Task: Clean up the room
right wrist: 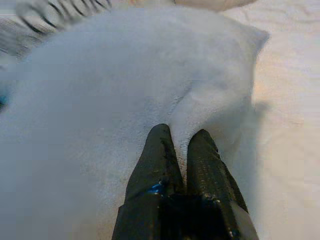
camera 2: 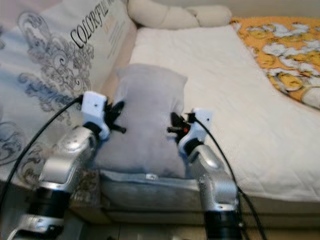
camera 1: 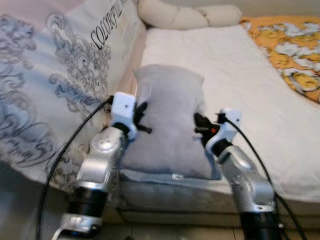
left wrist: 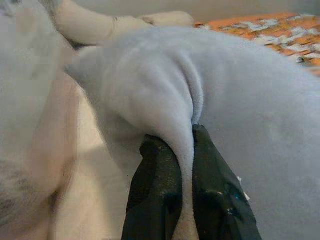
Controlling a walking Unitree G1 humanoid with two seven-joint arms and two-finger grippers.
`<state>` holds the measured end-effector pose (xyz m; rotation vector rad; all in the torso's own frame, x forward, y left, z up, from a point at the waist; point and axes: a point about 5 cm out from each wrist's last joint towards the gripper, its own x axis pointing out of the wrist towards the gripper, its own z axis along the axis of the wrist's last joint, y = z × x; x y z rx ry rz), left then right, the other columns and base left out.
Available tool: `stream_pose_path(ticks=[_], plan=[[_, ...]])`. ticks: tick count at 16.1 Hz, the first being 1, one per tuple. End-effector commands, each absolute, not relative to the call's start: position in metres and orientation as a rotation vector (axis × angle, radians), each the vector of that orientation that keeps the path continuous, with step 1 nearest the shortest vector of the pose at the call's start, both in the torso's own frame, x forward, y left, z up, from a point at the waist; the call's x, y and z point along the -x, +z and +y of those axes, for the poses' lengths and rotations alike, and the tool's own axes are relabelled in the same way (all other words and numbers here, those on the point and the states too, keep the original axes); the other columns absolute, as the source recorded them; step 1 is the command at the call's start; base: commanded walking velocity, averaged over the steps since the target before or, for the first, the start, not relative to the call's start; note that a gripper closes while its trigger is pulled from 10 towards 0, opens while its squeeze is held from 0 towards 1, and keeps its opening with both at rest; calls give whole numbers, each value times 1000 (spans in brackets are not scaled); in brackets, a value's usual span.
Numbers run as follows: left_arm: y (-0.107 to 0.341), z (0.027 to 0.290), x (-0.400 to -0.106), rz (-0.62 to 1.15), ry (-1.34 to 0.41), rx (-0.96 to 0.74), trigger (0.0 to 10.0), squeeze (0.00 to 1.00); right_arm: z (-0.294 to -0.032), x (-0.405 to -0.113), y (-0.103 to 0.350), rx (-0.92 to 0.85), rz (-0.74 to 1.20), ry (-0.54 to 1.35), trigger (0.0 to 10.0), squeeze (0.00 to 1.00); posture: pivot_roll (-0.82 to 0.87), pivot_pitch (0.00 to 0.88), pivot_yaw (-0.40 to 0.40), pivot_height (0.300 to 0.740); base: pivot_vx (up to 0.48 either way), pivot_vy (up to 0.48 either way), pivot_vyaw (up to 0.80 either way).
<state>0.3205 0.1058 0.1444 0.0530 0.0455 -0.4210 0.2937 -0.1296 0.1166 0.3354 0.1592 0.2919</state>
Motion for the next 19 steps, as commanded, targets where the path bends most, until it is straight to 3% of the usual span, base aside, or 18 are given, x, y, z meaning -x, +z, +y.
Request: stream_pose_path(ticks=[1, 9, 14, 19], plan=[[154, 114, -320, 7, -396, -75, 10000, 0, -119, -298, 126, -344, 126, 343, 10000, 0, 79, 0, 22, 740, 341, 0, 0], [157, 117, -317, 4, -415, -113, 10000, 0, -114, -291, 119, -316, 155, 376, 10000, 0, 80, 0, 36, 740, 330, 0, 100], [158, 102, -317, -13, -559, -160, 10000, 0, -119, -286, 114, -321, 162, 322, 10000, 0, 63, 0, 68, 740, 0, 0, 0], [168, 87, -347, -43, -587, -238, 10000, 0, -125, -307, 99, -323, 208, 184, 10000, 0, 47, 0, 70, 740, 0, 0, 0]])
